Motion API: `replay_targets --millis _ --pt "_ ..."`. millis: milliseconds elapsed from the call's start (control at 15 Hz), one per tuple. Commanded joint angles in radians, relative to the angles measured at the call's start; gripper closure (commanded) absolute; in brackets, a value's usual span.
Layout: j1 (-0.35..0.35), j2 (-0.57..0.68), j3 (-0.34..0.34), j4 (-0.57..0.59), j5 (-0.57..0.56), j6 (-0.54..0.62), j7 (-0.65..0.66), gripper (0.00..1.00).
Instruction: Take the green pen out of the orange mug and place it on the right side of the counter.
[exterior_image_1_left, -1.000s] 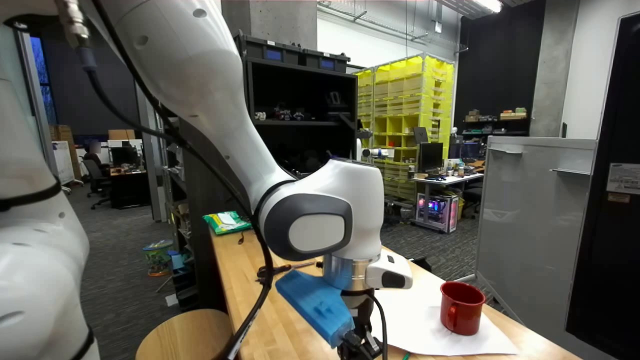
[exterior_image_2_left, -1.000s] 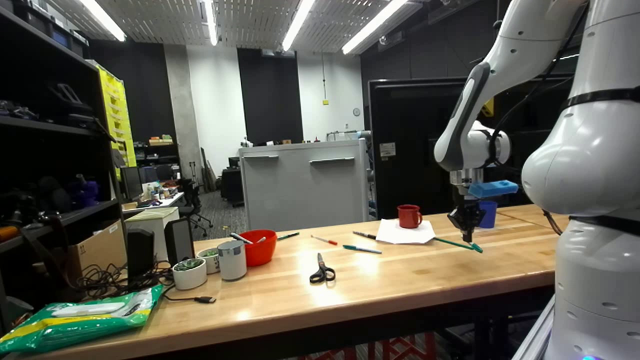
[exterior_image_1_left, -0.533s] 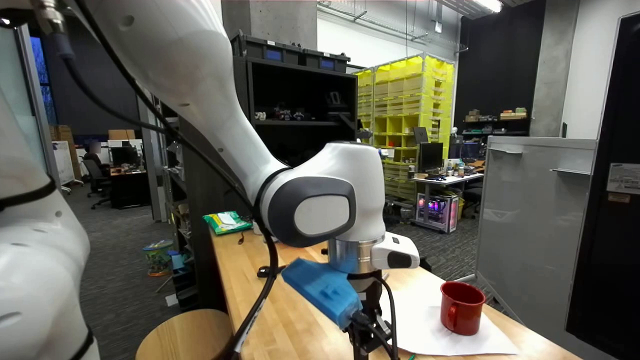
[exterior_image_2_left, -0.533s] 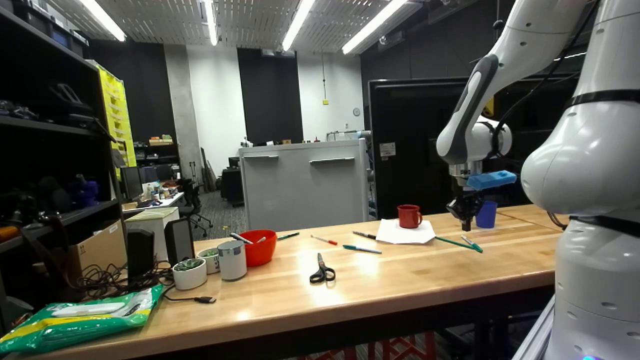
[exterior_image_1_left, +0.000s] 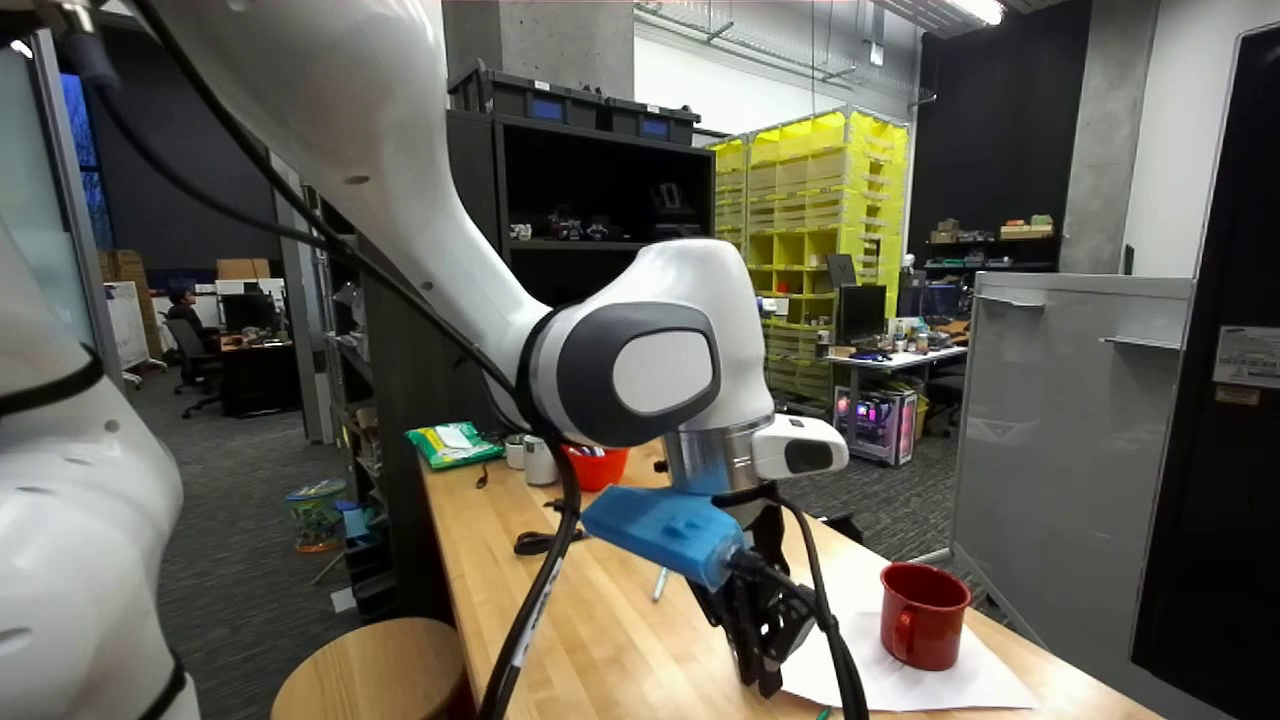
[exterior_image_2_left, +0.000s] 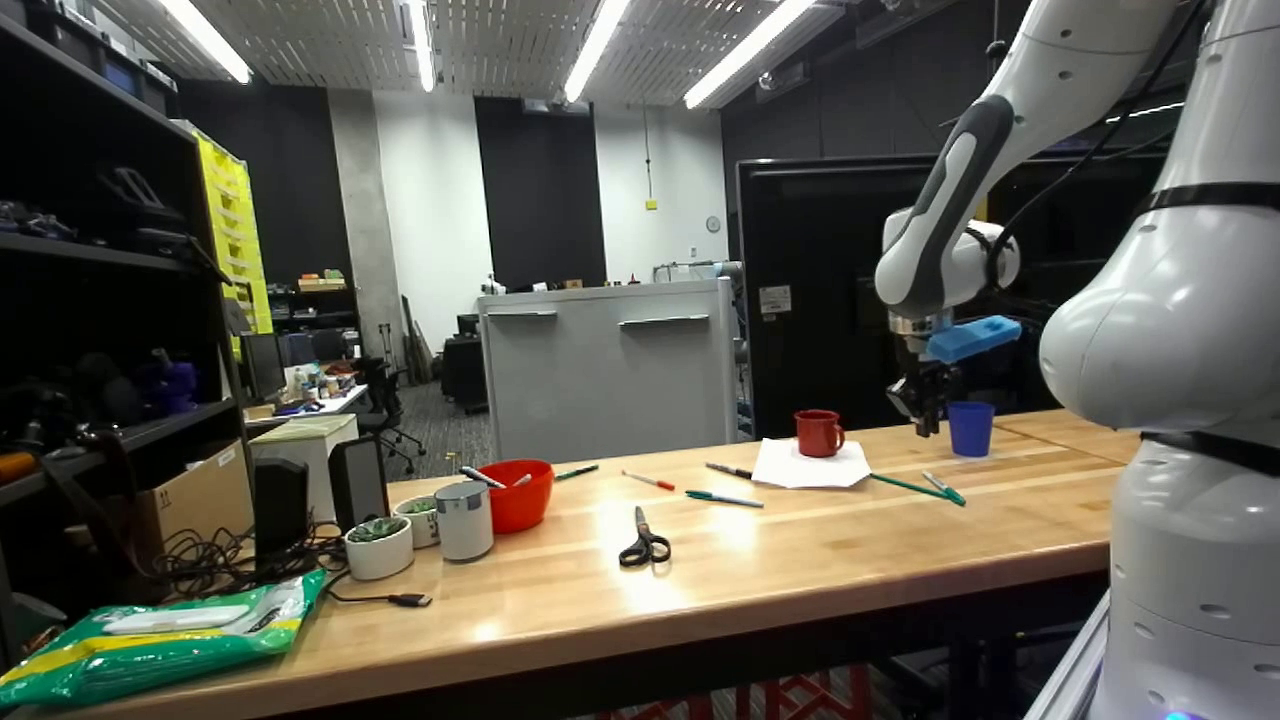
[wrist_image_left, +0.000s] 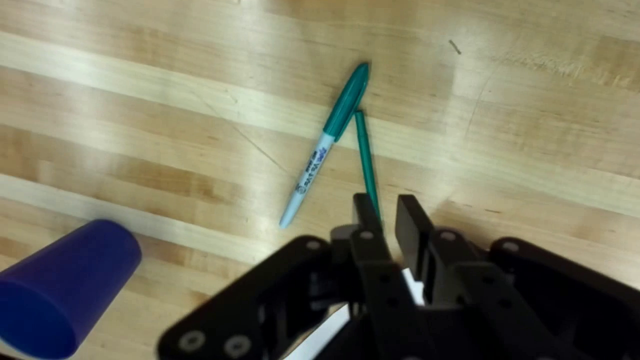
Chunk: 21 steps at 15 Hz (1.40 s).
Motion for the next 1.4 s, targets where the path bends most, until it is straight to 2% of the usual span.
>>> replay_targets --millis 0,200,467,667,933,1200,1267,1333 --pt "-0.027 -0.127 0.071 -0.035 -0.099 -0.066 0.089 0.50" --pt "-0.005 -0.213 0.129 -0.053 -0.096 -0.134 0.138 0.30" --pt "0.062 -0.309 0.183 -0.076 0.018 -0.188 0.180 0.02" --pt "0.151 -0.342 0.192 -0.075 0.185 -0.195 0.178 0.00" --pt "0.250 -0.331 0.210 -0.008 0.362 -0.256 0.173 0.00" --pt "0.275 -0.288 0.230 0.075 0.420 -0.310 0.188 0.00" --pt "0.267 -0.310 0.220 0.032 0.407 -0.276 0.161 0.00" --pt "0.268 -0.307 0.224 0.047 0.408 -0.284 0.166 0.00"
